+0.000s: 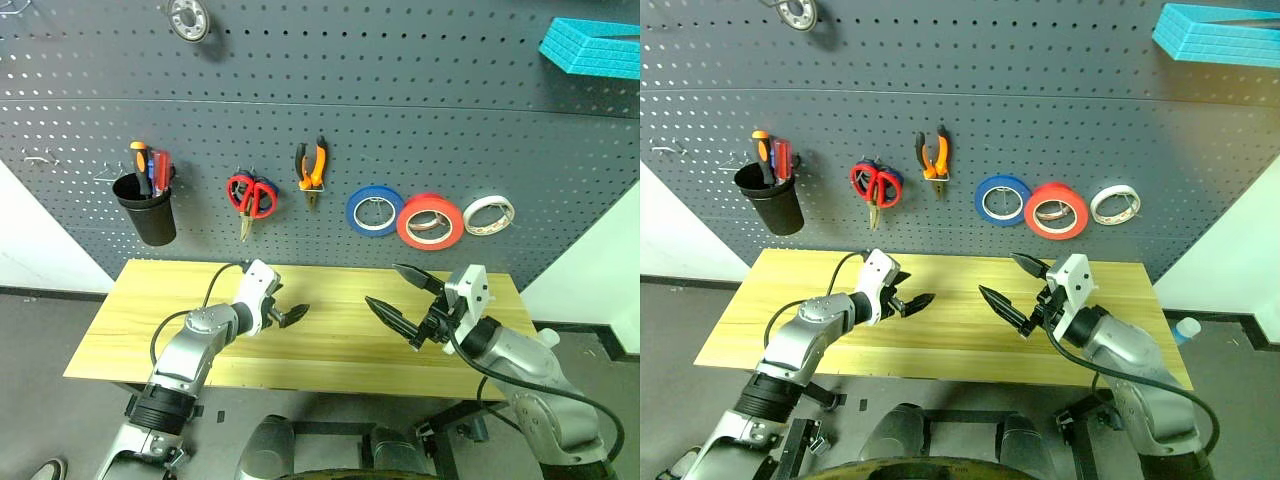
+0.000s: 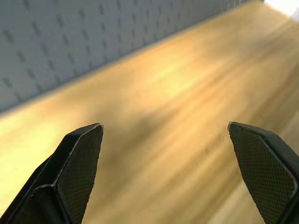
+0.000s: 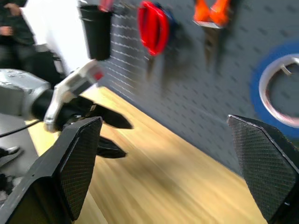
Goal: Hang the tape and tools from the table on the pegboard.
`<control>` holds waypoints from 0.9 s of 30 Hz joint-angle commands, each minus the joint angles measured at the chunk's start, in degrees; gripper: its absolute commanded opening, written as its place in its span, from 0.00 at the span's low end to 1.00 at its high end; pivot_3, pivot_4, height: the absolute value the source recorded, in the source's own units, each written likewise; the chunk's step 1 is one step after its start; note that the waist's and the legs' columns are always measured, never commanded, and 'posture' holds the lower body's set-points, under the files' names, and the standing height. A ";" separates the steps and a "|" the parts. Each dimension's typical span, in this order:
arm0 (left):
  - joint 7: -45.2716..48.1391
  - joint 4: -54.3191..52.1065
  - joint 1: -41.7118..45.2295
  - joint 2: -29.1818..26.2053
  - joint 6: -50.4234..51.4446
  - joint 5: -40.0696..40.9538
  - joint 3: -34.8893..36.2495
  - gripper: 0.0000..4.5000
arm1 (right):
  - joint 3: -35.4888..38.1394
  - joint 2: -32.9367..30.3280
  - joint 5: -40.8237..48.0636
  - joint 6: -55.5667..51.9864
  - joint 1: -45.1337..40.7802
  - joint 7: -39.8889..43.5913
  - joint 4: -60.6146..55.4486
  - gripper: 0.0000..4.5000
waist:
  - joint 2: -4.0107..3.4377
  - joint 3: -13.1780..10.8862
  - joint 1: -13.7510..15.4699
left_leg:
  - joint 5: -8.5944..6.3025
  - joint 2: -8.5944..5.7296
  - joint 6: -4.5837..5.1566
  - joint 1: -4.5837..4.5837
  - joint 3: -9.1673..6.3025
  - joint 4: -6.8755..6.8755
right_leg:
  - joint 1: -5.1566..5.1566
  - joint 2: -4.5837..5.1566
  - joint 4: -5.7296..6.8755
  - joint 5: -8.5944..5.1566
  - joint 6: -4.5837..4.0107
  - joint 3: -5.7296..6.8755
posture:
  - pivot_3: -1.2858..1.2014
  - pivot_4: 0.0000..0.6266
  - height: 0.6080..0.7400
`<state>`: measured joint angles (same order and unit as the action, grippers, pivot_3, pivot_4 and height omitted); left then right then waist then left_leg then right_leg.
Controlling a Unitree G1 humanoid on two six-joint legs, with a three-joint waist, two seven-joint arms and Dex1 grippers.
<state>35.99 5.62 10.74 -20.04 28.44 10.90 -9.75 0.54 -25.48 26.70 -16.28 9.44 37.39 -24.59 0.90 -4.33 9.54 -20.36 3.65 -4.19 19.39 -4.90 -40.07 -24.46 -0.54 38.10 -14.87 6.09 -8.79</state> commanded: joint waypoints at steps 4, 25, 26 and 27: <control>0.69 2.94 1.99 0.53 -1.10 -1.86 -1.48 0.99 | 0.32 1.95 -1.60 1.87 -1.01 -1.31 1.13 1.00 | -0.09 0.14 -1.16 | 0.00 0.00 0.00 -0.01 0.01 0.00 | 0.01 0.00 0.00 0.00 0.01 -0.01 | 0.61 0.00 0.52; 2.49 3.33 1.95 2.67 -1.21 -1.10 -1.22 0.00 | 2.56 1.12 1.18 1.50 -0.42 2.43 1.15 0.00 | -0.19 0.25 -1.19 | 0.00 0.00 0.00 -0.02 0.05 0.01 | 0.01 0.00 -0.01 -0.03 0.05 -0.06 | 0.61 0.00 0.52; 2.32 3.38 1.90 2.77 -1.26 -1.15 -1.13 0.00 | 2.75 1.13 1.27 1.51 -0.49 2.42 1.19 0.00 | -0.19 0.25 -1.19 | 0.00 0.00 0.00 -0.02 0.04 0.01 | 0.01 0.00 -0.01 -0.03 0.05 -0.06 | 0.61 0.00 0.52; 2.21 3.33 1.86 2.91 -1.21 -1.10 -1.06 0.00 | 2.78 1.16 1.30 1.45 -0.55 2.42 1.17 0.00 | -0.19 0.25 -1.18 | 0.00 0.00 0.00 -0.01 0.05 0.01 | 0.01 0.00 -0.01 -0.03 0.05 -0.06 | 0.61 0.00 0.52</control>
<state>38.54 10.08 11.96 -17.30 28.11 9.44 -12.11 1.95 -24.07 27.22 -15.88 9.88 39.63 -22.67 0.71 -4.08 8.36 -20.36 3.65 -4.19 19.38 -4.85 -40.06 -24.45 -0.55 38.09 -14.90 6.14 -8.85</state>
